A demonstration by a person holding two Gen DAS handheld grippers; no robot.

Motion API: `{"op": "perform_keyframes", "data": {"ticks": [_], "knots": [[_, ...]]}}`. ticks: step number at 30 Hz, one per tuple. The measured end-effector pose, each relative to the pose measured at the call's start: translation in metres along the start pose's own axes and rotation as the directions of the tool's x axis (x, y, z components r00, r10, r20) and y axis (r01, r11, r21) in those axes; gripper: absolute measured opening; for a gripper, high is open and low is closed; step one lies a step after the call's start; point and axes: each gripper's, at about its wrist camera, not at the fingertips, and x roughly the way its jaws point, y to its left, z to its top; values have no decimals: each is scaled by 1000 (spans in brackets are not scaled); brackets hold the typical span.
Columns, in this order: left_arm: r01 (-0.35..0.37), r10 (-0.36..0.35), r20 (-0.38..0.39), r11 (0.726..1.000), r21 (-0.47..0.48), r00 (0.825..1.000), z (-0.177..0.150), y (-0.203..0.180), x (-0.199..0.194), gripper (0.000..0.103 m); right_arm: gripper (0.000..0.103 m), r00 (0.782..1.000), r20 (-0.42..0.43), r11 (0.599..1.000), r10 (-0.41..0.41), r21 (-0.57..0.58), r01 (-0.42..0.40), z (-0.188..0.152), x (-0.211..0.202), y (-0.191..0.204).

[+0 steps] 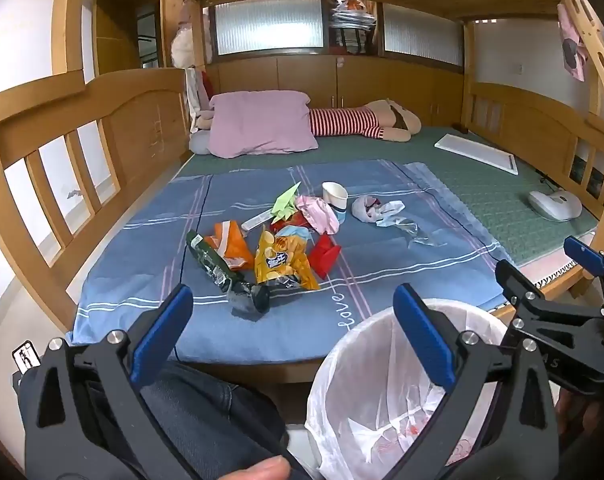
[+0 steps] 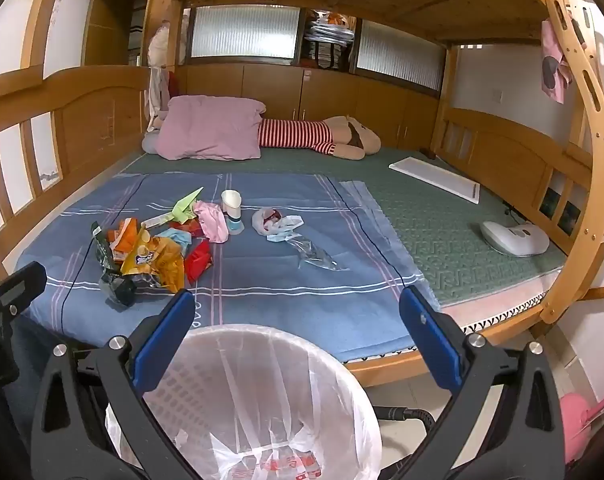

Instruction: Collect trash

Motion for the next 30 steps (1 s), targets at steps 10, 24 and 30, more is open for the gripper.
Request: {"op": "perform_keyframes", "data": {"ticks": [10, 24, 30], "knots": [[-2, 2, -5, 1000, -8, 1000, -5, 6, 4, 100, 100, 1000, -8, 1000, 4, -1, -4, -4, -4, -2], [-9, 9, -24, 1000, -14, 1000, -8, 9, 9, 100, 100, 1000, -14, 1000, 7, 3, -7, -2, 2, 3], [-9, 8, -26, 1000, -15, 1000, -8, 9, 10, 100, 100, 1000, -14, 1000, 10, 7, -10, -3, 2, 1]]}}
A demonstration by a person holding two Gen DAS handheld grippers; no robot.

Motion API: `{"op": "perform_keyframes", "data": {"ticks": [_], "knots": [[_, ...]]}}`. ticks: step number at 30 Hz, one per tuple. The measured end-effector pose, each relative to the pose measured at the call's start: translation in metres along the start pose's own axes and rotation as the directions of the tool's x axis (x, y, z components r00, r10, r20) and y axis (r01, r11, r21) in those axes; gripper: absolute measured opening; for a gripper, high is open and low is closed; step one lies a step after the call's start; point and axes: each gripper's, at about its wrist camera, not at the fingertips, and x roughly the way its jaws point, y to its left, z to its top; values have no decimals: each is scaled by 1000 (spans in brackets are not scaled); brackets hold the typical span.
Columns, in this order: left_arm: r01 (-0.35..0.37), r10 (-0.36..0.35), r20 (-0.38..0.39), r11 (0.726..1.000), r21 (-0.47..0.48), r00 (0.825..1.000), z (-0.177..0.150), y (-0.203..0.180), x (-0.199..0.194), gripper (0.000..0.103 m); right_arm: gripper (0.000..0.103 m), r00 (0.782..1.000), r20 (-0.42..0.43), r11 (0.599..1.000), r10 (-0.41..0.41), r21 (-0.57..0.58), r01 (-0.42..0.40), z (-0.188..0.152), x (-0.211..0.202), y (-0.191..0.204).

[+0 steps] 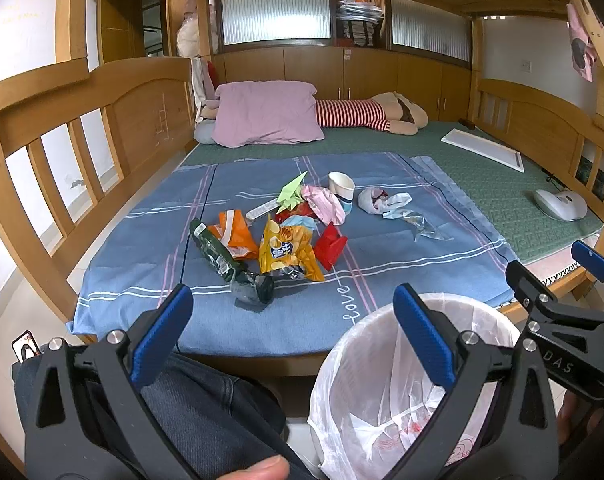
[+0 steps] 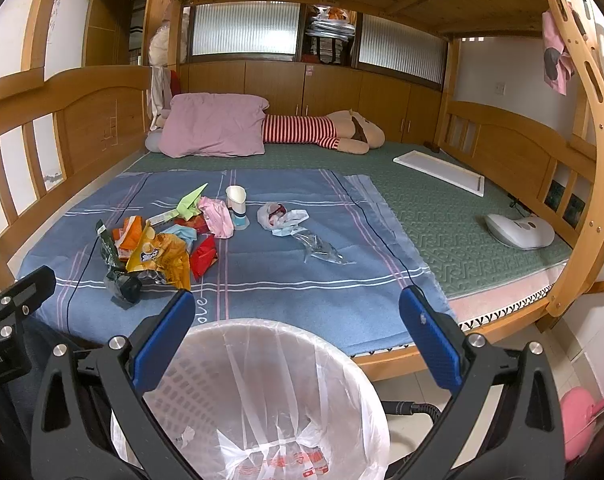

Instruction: Collect trash

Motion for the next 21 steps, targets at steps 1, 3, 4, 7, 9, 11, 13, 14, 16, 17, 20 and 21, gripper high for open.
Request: {"op": "perform_keyframes", "data": {"ticks": [1, 3, 4, 7, 9, 11, 13, 14, 16, 17, 20, 21], "knots": [[0, 0, 0, 1000, 0, 1000, 0, 0, 0, 100, 100, 1000, 0, 1000, 0, 0, 0, 0, 0, 0], [-1, 1, 0, 1000, 0, 1000, 0, 0, 0, 100, 100, 1000, -1, 1000, 0, 1, 0, 0, 0, 0], [-1, 1, -1, 1000, 0, 1000, 0, 0, 0, 100, 100, 1000, -1, 1000, 0, 0, 0, 0, 0, 0], [0, 0, 0, 1000, -1, 1000, -2, 0, 0, 100, 100, 1000, -2, 1000, 1, 2, -1, 0, 0, 0], [0, 0, -1, 1000, -1, 1000, -1, 0, 0, 100, 100, 1000, -2, 1000, 2, 3, -2, 0, 0, 0], [-1, 1, -1, 1000, -2, 1000, -2, 0, 0, 100, 100, 1000, -1, 1000, 1, 1, -1, -1, 2, 2], [0, 0, -2, 1000, -2, 1000, -2, 0, 0, 100, 100, 1000, -1, 1000, 1, 1, -1, -1, 2, 1], [0, 0, -2, 1000, -2, 1000, -2, 0, 0, 100, 100, 1000, -1, 1000, 1, 1, -1, -1, 2, 1], [0, 0, -2, 1000, -2, 1000, -2, 0, 0, 100, 100, 1000, -2, 1000, 1, 2, -1, -1, 2, 1], [0, 0, -2, 1000, -1, 1000, -3, 0, 0, 100, 100, 1000, -2, 1000, 2, 4, -2, -1, 2, 1], [0, 0, -3, 1000, -2, 1000, -2, 0, 0, 100, 100, 1000, -2, 1000, 2, 3, -2, -1, 2, 1], [0, 0, -3, 1000, -2, 1000, -2, 0, 0, 100, 100, 1000, -2, 1000, 3, 3, -3, -1, 2, 0]]}}
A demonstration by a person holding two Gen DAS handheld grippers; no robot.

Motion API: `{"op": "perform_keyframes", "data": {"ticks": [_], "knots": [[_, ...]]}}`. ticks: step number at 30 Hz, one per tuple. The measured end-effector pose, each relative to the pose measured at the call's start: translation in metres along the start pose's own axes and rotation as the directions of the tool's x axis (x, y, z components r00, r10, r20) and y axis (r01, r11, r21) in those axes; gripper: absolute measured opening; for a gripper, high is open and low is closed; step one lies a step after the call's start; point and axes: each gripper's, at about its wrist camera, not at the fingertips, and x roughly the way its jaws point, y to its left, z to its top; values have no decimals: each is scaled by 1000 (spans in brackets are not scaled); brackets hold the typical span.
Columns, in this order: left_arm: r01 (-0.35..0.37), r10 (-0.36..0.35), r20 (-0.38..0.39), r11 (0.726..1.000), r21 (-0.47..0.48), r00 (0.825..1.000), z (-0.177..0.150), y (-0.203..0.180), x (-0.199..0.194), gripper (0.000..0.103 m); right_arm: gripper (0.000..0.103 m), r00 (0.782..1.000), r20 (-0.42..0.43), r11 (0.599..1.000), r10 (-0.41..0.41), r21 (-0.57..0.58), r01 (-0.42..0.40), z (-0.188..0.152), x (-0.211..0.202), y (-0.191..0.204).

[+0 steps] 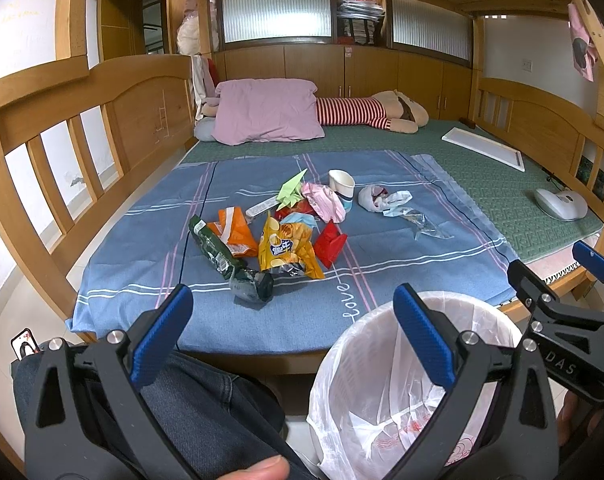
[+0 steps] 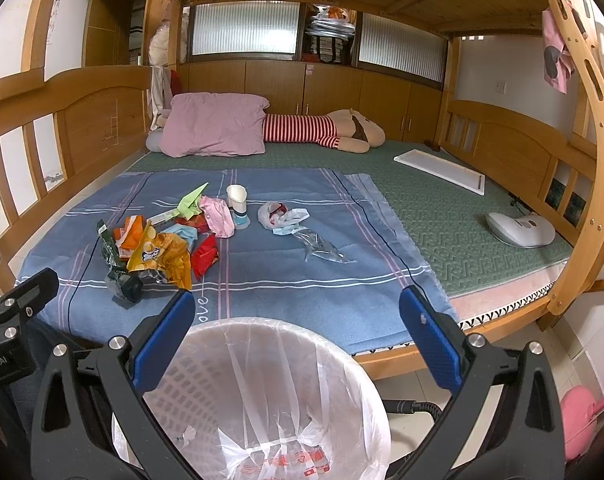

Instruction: Collect trash

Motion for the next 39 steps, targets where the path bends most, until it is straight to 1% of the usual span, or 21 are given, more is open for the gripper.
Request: {"op": "perform_keyframes", "data": {"ticks": [4, 13, 18, 23, 39], "knots": [[0, 0, 0, 1000, -1, 1000, 0, 0, 0, 100, 100, 1000, 0, 1000, 0, -2, 0, -5, 2, 7], [0, 0, -3, 1000, -1, 1000, -1, 0, 0, 100, 100, 1000, -1, 1000, 0, 0, 0, -3, 2, 5], [-1, 1, -4, 1000, -1, 1000, -11, -1, 2, 100, 100, 1000, -4, 1000, 2, 2, -2, -6, 2, 6], [0, 0, -6, 1000, -2, 1000, -8, -1, 2, 100, 100, 1000, -5, 1000, 3, 4, -3, -11, 2, 8], [0, 0, -8, 1000, -3, 1000, -12, -1, 1, 100, 100, 1000, -14, 1000, 5, 7, -5, -10, 3, 5]]}}
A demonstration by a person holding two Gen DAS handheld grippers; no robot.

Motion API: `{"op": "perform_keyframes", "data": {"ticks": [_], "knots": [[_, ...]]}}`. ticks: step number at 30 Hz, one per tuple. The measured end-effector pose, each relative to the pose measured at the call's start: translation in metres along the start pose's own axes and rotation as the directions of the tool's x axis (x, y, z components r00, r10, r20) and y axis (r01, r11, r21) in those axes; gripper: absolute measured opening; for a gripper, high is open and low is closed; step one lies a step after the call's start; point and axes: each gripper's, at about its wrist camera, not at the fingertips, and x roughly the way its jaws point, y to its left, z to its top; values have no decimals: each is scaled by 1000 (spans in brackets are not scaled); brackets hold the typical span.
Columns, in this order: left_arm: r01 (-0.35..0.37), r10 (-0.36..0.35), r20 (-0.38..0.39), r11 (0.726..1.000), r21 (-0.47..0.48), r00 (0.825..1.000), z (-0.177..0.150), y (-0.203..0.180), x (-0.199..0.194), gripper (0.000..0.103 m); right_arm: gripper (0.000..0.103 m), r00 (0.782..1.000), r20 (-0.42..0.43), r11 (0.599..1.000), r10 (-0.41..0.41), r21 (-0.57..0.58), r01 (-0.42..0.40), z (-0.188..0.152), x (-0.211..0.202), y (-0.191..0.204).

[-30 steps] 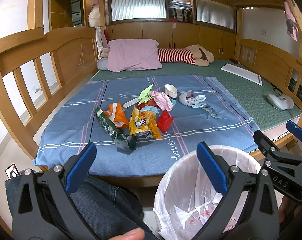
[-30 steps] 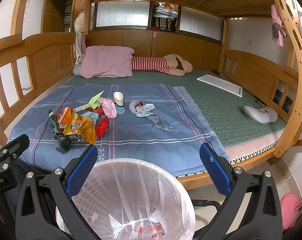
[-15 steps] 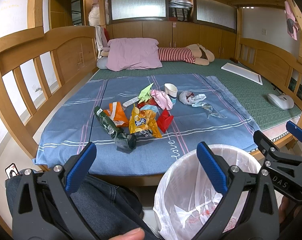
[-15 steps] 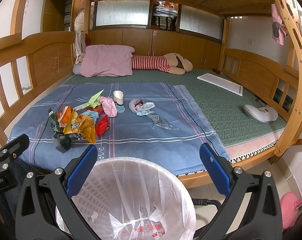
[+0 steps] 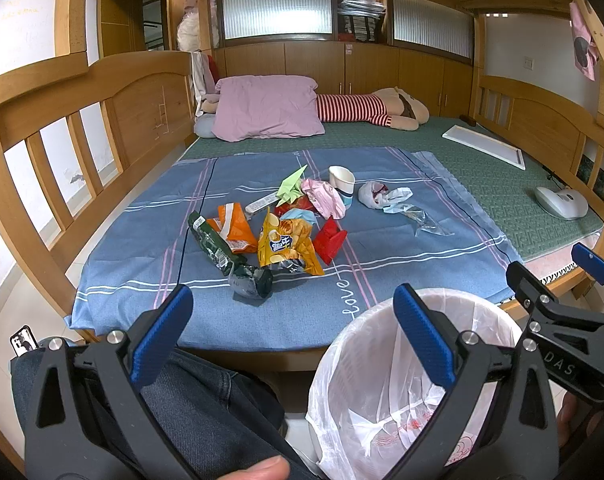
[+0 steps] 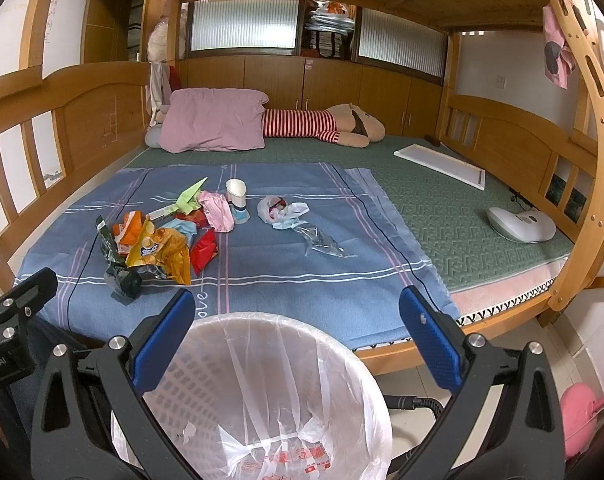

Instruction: Collect trash

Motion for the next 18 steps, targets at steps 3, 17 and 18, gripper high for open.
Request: {"op": "perform_keyframes", "data": {"ticks": [3, 17, 18], "knots": [[0, 0, -1, 1000, -1, 1000, 1, 0, 0, 100, 100, 1000, -2, 1000, -1, 0, 1, 0, 1, 0], [0, 0, -3, 1000, -2, 1000, 3, 0, 1, 100, 100, 1000, -18, 1000, -1, 9, 1, -1, 1, -1], [0, 0, -3, 1000, -1, 1000, 2, 0, 1, 100, 100, 1000, -17, 1000, 0, 8, 0, 0, 2, -1]]}}
